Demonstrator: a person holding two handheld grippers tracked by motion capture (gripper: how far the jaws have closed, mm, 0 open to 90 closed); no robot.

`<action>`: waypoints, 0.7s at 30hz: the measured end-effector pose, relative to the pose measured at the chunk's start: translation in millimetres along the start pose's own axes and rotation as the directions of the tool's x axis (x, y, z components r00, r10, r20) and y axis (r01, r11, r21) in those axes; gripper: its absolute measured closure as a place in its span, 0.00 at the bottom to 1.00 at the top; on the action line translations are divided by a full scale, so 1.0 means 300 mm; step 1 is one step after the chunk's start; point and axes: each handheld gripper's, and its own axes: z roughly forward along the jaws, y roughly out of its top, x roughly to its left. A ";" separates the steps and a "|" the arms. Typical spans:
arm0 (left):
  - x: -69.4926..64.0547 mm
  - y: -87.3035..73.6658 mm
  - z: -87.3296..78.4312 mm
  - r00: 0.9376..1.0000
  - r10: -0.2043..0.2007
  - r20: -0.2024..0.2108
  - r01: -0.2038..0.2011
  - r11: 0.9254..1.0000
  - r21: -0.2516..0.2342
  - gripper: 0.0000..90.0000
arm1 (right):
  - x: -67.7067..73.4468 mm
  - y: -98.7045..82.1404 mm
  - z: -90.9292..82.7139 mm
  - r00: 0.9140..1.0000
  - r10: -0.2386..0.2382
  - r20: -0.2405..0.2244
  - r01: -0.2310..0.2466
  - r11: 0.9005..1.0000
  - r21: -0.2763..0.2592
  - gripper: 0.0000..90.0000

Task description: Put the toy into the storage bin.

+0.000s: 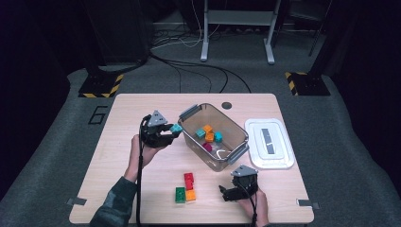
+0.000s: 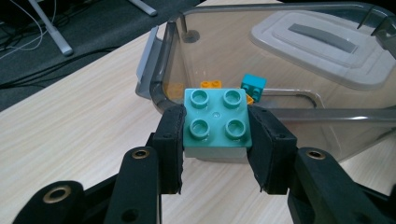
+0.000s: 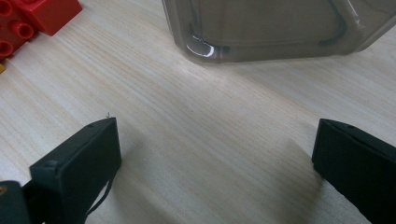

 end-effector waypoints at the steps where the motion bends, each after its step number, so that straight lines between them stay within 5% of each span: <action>1: 0.002 0.007 0.002 1.000 0.004 0.003 -0.004 1.000 -0.001 0.65 | 0.000 0.000 0.000 1.000 0.000 0.000 0.000 1.000 0.000 0.00; 21: 0.035 0.111 0.039 1.000 0.013 0.000 -0.013 1.000 0.000 0.65 | -0.001 0.000 0.000 1.000 -0.001 0.001 0.001 1.000 -0.001 0.01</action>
